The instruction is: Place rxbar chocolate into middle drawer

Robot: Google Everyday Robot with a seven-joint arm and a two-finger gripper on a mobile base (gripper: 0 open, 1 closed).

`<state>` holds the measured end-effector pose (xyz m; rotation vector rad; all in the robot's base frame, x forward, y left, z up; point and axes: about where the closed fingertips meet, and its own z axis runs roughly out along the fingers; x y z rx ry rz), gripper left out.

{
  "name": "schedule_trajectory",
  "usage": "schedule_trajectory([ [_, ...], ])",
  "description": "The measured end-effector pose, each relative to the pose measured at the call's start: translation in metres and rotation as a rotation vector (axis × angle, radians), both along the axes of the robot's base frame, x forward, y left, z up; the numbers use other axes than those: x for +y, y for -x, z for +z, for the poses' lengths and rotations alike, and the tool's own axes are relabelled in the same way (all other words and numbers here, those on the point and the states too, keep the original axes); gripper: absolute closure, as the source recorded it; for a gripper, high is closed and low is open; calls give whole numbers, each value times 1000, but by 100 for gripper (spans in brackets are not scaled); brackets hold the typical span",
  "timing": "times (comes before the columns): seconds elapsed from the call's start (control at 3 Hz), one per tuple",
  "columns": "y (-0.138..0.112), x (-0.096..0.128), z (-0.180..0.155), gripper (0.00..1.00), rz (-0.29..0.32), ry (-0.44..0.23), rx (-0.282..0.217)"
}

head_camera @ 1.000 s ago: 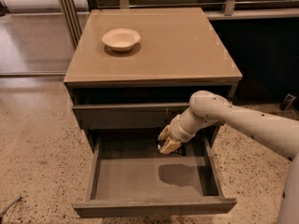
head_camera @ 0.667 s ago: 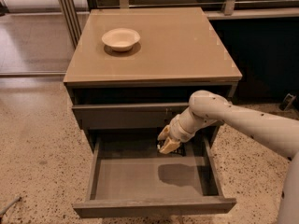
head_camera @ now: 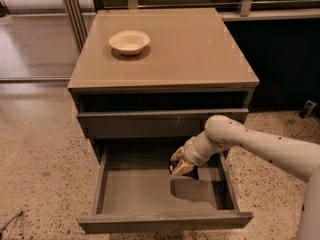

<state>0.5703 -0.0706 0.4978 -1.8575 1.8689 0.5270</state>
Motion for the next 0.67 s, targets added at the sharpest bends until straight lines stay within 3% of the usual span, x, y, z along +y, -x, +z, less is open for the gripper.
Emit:
schedule_trajectory([
  [0.67,-5,3,-60,100,-24,-94,-42],
])
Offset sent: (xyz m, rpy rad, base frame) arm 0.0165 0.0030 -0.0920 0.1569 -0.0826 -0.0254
